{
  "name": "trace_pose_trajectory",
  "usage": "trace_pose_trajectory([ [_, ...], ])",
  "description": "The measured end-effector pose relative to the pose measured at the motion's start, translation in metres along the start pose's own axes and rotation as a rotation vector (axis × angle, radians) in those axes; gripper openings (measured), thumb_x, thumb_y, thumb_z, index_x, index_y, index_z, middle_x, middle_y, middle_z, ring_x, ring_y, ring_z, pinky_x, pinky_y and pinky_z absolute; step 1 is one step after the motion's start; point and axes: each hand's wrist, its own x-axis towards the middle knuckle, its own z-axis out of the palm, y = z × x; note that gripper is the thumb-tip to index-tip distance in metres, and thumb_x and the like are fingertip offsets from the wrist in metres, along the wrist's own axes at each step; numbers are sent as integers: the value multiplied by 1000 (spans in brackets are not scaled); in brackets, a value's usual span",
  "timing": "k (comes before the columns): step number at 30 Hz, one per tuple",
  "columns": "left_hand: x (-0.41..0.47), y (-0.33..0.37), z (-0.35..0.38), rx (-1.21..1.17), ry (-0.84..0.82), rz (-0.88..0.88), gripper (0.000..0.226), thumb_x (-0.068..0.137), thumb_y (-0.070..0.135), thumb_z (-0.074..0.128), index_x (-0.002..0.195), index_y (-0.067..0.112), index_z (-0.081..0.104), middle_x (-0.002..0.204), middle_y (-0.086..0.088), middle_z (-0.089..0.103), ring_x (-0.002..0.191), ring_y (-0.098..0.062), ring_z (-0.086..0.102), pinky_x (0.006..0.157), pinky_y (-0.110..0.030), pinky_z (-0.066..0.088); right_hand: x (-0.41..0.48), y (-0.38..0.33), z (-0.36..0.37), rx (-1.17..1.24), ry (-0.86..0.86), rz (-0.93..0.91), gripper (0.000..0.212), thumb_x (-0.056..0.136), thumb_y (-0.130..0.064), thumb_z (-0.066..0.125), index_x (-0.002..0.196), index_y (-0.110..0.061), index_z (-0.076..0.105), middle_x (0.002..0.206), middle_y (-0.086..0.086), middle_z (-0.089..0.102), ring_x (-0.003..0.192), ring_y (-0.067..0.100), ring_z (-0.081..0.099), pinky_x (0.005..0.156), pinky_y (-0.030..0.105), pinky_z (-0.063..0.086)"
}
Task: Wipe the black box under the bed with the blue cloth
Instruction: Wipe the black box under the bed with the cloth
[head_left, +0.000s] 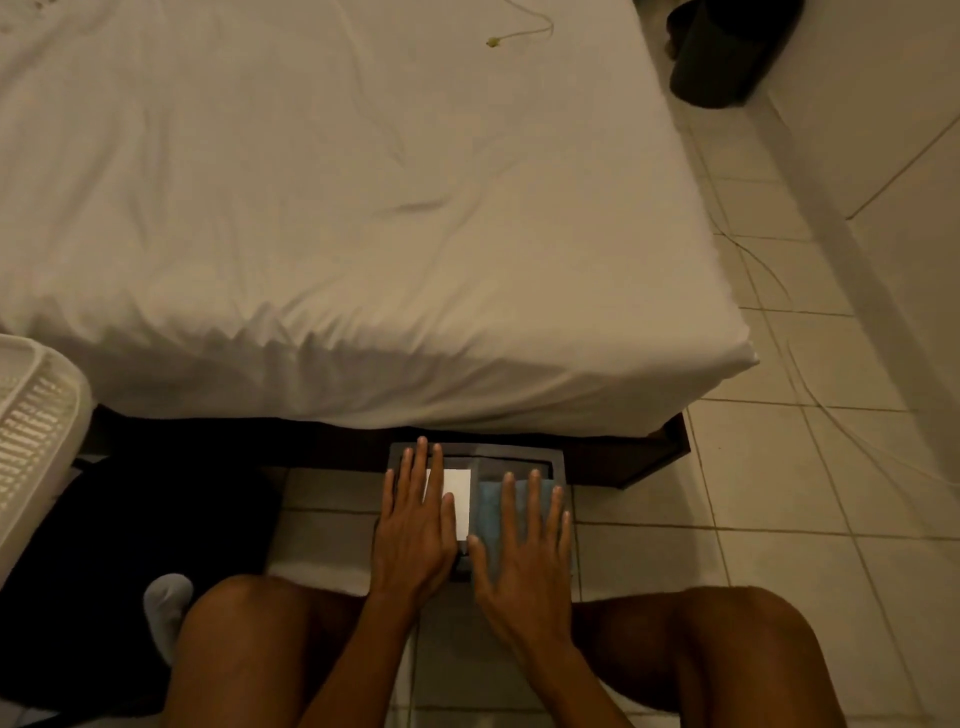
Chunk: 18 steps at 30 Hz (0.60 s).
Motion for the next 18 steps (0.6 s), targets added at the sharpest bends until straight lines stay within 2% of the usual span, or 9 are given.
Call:
trace_pose_trajectory([
  [5,-3,0,0,-3,-7,5,62,101,39,15,158,18,2,166,-3,-3,154,-16,-3,124,-36,-3,25,5,0,-6,2,-43,72,95,-57,27,156,-26,5,164,7,-3,150,28,-9,121,50,6],
  [10,0,2,-2,4,-6,-9,62,101,36,21,158,16,7,166,-4,2,154,-18,2,124,-40,6,63,5,-2,-28,-2,11,70,96,-55,20,156,-21,4,163,10,4,150,30,-6,120,54,12],
  [12,0,2,-1,-9,2,-27,62,100,37,21,157,16,7,166,-3,3,154,-17,2,124,-40,6,60,3,0,-25,1,6,70,97,-54,19,156,-21,3,164,9,1,150,28,-8,121,52,8],
  [15,-1,3,-1,-7,-4,-62,64,100,39,18,157,17,2,166,-1,-2,153,-15,-3,124,-38,4,34,8,-1,17,-34,-117,69,97,-52,23,156,-24,0,164,4,-7,150,24,-13,122,46,-1],
  [18,0,3,-2,-4,-22,-56,64,100,40,15,157,17,-2,166,-1,-7,153,-15,-8,124,-38,2,26,23,-1,17,-48,-209,68,97,-52,26,155,-29,0,164,3,-6,151,23,-10,121,46,0],
])
